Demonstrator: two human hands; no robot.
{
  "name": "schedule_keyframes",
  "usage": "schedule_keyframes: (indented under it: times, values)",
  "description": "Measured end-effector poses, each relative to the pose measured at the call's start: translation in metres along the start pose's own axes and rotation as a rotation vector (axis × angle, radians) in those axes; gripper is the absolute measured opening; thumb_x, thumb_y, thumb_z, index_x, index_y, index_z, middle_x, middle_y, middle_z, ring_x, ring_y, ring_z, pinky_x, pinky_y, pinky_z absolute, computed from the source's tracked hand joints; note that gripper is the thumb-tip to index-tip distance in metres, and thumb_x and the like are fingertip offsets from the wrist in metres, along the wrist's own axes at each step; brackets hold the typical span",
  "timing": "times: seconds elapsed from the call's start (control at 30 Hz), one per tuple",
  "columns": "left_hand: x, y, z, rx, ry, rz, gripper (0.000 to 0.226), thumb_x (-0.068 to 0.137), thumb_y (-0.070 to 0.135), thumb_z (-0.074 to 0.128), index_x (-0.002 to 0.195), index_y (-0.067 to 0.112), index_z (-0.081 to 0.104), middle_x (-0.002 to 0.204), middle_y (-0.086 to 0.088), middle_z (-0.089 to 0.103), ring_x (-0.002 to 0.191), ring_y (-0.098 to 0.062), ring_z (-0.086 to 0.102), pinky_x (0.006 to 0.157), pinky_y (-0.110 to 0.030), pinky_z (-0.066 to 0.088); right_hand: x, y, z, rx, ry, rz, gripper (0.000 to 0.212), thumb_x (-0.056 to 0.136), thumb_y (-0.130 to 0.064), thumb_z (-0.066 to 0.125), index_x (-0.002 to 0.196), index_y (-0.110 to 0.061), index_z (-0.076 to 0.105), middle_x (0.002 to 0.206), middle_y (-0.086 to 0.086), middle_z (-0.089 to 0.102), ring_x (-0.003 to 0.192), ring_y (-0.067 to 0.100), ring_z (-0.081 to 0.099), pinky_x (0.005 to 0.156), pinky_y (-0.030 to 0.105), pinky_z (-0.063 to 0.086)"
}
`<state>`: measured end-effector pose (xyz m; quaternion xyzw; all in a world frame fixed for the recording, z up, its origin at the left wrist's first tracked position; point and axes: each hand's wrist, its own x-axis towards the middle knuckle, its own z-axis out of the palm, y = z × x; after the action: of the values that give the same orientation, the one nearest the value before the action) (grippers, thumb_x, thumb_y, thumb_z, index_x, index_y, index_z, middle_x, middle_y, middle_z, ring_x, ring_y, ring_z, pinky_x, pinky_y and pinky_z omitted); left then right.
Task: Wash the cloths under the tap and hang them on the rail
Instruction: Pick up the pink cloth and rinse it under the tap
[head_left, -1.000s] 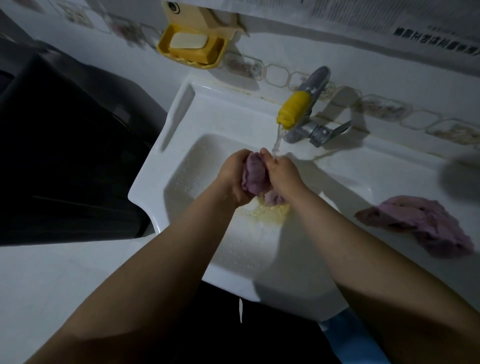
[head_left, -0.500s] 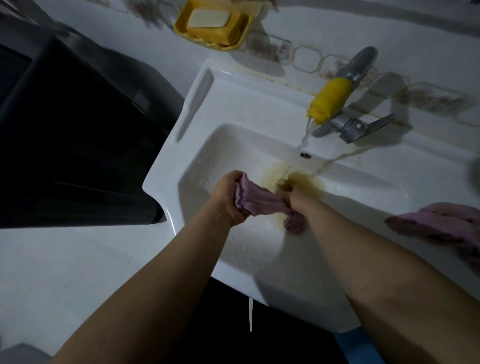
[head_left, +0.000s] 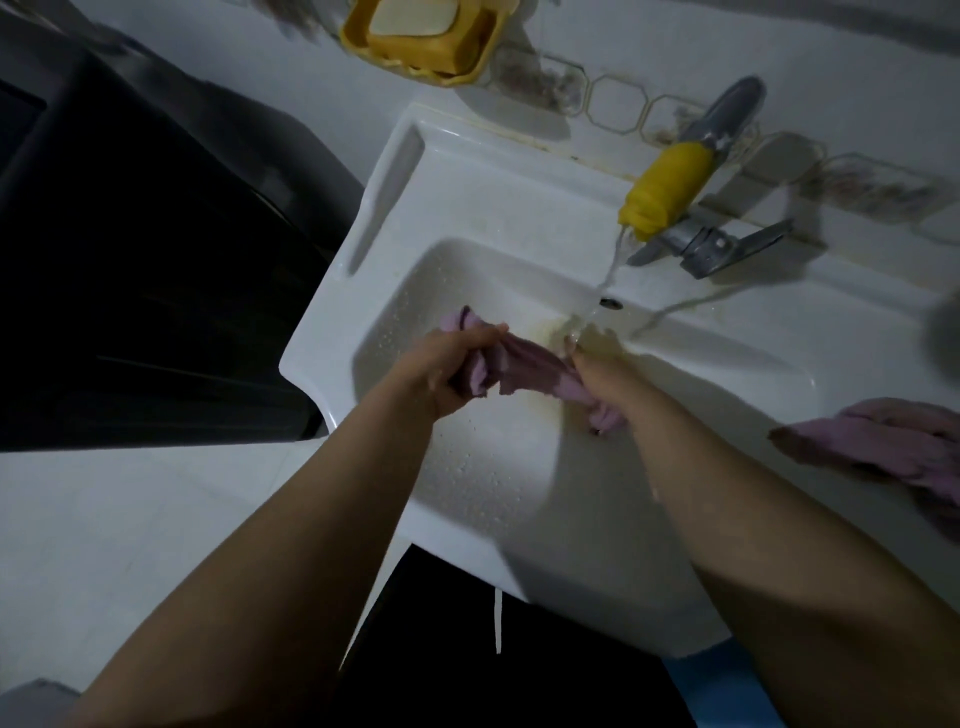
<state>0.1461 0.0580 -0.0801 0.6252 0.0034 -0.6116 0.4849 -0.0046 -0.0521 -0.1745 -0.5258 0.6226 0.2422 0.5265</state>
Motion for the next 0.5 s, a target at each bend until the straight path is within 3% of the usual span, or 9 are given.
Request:
schedule_keyframes:
  times: [0.07,0.13,0.17,0.23,0.3,0.37,0.4,0.43,0.5]
  values:
    - [-0.003,0.009,-0.004,-0.023,0.067,-0.036,0.005,0.094,-0.001,0.048,0.090,0.001,0.049,0.065,-0.019,0.062,0.054,-0.024,0.065,0.057,-0.033,0.058,-0.008,0.007,-0.018,0.055,-0.198,-0.059,0.085,0.074,-0.086,0.024,0.089,-0.012,0.063,0.052,0.014,0.052,0.036,0.020,0.046,0.042,0.022,0.041]
    - [-0.003,0.016,-0.007,-0.067,0.146,-0.057,0.018,0.093,-0.003,0.046,0.095,0.014,0.049,0.087,-0.019,0.064,0.071,-0.025,0.065,0.084,-0.044,0.055,-0.018,0.013,-0.036,0.010,-0.334,-0.126,0.088,0.073,-0.080,0.039,0.105,-0.002,0.064,0.061,0.019,0.056,0.038,0.019,0.048,0.039,0.021,0.039]
    - [-0.004,0.021,-0.008,-0.129,0.182,-0.047,0.024,0.094,-0.004,0.043,0.092,0.019,0.049,0.091,-0.016,0.062,0.076,-0.025,0.062,0.092,-0.047,0.050,-0.021,0.016,-0.043,-0.010,-0.369,-0.186,0.075,0.079,-0.067,0.050,0.111,-0.001,0.062,0.073,0.019,0.061,0.048,0.019,0.055,0.043,0.023,0.042]
    - [-0.004,0.027,-0.008,-0.301,0.223,-0.009,0.032,0.097,-0.006,0.036,0.085,0.021,0.049,0.090,-0.014,0.060,0.080,-0.025,0.059,0.101,-0.046,0.043,-0.032,0.018,-0.055,-0.045,-0.268,-0.328,0.042,0.084,-0.042,0.065,0.107,-0.008,0.063,0.083,0.010,0.066,0.068,0.019,0.060,0.057,0.027,0.044]
    - [-0.002,0.027,-0.011,-0.456,0.243,0.011,0.032,0.098,-0.007,0.032,0.084,0.016,0.049,0.084,-0.015,0.061,0.074,-0.026,0.060,0.093,-0.038,0.049,-0.037,0.019,-0.061,0.074,-0.098,-0.448,0.034,0.081,-0.038,0.070,0.099,-0.009,0.068,0.075,0.018,0.066,0.065,0.027,0.060,0.057,0.032,0.041]
    - [0.003,0.021,-0.009,-0.475,0.302,-0.023,0.025,0.099,-0.003,0.033,0.088,0.014,0.048,0.066,-0.009,0.060,0.048,-0.018,0.056,0.056,-0.022,0.053,-0.052,0.011,-0.061,0.371,-0.027,-0.528,0.023,0.084,-0.034,0.068,0.093,-0.013,0.071,0.066,0.020,0.063,0.055,0.028,0.058,0.055,0.034,0.041]
    - [0.006,0.016,-0.005,-0.470,0.295,-0.046,0.021,0.100,0.002,0.035,0.094,0.017,0.048,0.058,-0.004,0.058,0.036,-0.014,0.050,0.039,-0.017,0.044,-0.061,0.004,-0.058,0.537,-0.031,-0.563,0.017,0.086,-0.028,0.065,0.091,-0.013,0.070,0.068,0.016,0.065,0.058,0.027,0.061,0.060,0.036,0.045]
    - [0.007,0.012,0.003,-0.443,0.285,-0.068,0.017,0.102,0.009,0.037,0.100,0.021,0.048,0.053,-0.001,0.058,0.031,-0.011,0.046,0.033,-0.013,0.037,-0.070,-0.004,-0.052,0.672,-0.046,-0.585,0.013,0.089,-0.023,0.062,0.091,-0.012,0.068,0.075,0.012,0.067,0.067,0.024,0.063,0.067,0.037,0.048]
    - [0.011,0.004,0.024,-0.415,0.230,-0.083,0.022,0.104,0.019,0.032,0.095,0.018,0.051,0.046,0.002,0.058,0.031,-0.008,0.047,0.031,-0.010,0.032,-0.093,-0.020,-0.036,0.654,-0.009,-0.636,0.012,0.093,-0.023,0.057,0.094,-0.013,0.063,0.083,0.006,0.067,0.078,0.020,0.062,0.071,0.030,0.049]
